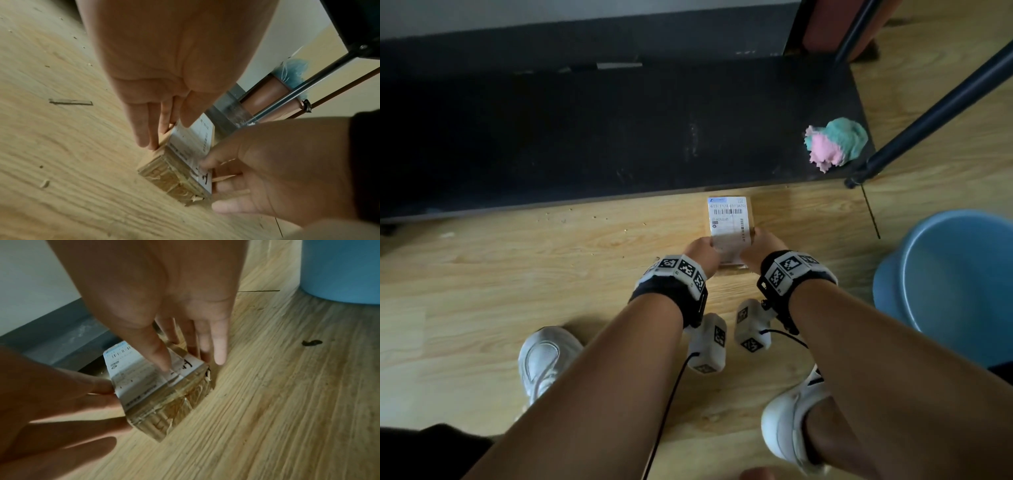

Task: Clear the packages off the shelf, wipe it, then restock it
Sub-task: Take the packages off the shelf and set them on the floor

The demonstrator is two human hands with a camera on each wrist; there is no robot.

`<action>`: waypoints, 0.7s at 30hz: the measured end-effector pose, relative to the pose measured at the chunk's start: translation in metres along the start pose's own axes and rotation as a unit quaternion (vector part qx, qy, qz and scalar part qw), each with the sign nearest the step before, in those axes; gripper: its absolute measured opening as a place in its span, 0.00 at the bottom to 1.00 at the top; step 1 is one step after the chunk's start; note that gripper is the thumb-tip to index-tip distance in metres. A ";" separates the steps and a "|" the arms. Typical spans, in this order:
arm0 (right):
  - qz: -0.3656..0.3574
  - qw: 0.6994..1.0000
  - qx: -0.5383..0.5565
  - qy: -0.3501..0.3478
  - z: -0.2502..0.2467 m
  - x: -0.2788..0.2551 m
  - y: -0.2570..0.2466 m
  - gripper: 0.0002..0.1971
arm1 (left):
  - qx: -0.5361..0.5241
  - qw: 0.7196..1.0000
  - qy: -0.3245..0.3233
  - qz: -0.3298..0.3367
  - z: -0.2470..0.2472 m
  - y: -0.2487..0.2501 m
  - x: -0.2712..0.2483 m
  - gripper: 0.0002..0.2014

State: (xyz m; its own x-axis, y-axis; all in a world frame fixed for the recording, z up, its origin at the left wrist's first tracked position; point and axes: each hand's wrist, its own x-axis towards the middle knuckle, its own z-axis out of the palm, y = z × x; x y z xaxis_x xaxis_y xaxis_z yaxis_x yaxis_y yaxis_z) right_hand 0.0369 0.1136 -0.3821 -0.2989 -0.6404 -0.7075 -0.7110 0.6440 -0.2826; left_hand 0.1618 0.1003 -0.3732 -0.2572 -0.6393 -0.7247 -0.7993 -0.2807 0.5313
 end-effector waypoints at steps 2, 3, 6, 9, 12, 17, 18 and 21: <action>-0.014 1.000 -0.016 0.000 -0.004 -0.001 -0.004 0.23 | 0.008 1.000 0.009 0.008 -0.007 0.005 -0.003 0.21; -0.018 1.000 -0.025 0.000 -0.005 -0.003 -0.006 0.22 | 0.012 1.000 0.013 0.008 -0.012 0.009 -0.007 0.20; -0.027 0.999 -0.028 0.019 -0.016 -0.012 -0.013 0.23 | 0.041 0.999 0.034 -0.003 -0.028 0.015 -0.017 0.20; -0.029 0.999 -0.018 0.038 -0.037 -0.033 -0.019 0.22 | 0.031 0.998 0.059 0.001 -0.044 0.022 -0.033 0.21; -0.059 0.996 -0.006 0.071 -0.058 -0.053 -0.024 0.22 | 0.004 0.993 0.112 0.027 -0.063 0.032 -0.052 0.21; -0.141 0.975 0.052 0.163 -0.098 -0.099 -0.037 0.24 | -0.030 0.967 0.229 0.105 -0.102 0.060 -0.098 0.18; -0.163 0.968 0.054 0.184 -0.108 -0.110 -0.041 0.23 | -0.049 0.961 0.243 0.125 -0.109 0.068 -0.108 0.17; -0.211 0.944 0.054 0.249 -0.139 -0.141 -0.056 0.19 | -0.093 0.941 0.267 0.186 -0.128 0.094 -0.140 0.17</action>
State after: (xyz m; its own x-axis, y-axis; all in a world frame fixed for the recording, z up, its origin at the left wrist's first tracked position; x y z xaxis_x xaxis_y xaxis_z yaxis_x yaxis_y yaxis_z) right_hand 0.0305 0.1098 -0.1767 -0.2856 -0.9491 -0.1329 -0.7720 0.3100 -0.5549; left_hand 0.1918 0.0721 -0.1657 -0.1519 -0.9725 -0.1765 -0.5862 -0.0552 0.8083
